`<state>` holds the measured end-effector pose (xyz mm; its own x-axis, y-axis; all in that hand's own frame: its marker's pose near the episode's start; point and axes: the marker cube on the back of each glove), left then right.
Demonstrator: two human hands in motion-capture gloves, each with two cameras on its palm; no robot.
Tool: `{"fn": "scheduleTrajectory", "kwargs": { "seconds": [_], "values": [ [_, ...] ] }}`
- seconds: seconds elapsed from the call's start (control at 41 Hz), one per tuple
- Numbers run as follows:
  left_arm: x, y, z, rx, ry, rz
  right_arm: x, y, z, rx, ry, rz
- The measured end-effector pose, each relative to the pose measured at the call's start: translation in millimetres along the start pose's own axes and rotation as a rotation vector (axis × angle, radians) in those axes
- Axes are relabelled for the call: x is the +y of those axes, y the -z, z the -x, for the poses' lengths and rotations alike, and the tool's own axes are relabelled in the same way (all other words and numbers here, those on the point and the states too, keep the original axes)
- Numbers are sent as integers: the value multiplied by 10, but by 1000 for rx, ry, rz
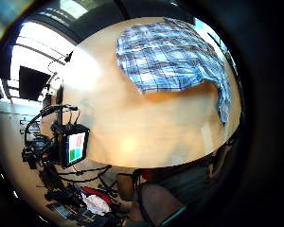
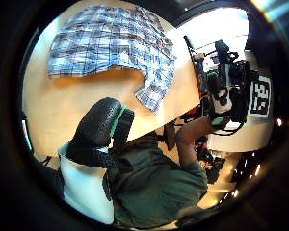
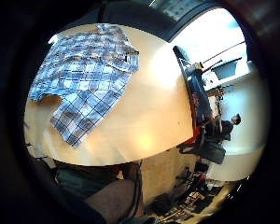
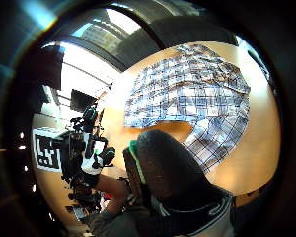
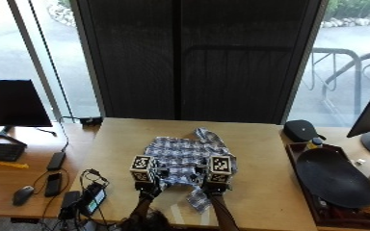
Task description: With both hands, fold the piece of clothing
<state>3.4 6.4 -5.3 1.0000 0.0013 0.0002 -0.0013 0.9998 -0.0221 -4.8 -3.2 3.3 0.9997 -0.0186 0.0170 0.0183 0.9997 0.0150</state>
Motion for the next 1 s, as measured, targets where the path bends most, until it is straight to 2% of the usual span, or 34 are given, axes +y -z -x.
{"fn": "scheduleTrajectory", "kwargs": {
  "seconds": [0.317,0.561,0.878,1.0],
  "values": [
    [-49,50,5,2,-18,-33,16,100,66,21,11,-20],
    [-19,87,-51,-11,-33,-9,13,76,-3,14,4,-33],
    [-146,-17,-51,-1,-50,-40,49,-4,-250,-29,-33,-23],
    [-173,-107,-56,-1,-42,-7,42,-132,-371,-25,-67,-10]
  ]
}}
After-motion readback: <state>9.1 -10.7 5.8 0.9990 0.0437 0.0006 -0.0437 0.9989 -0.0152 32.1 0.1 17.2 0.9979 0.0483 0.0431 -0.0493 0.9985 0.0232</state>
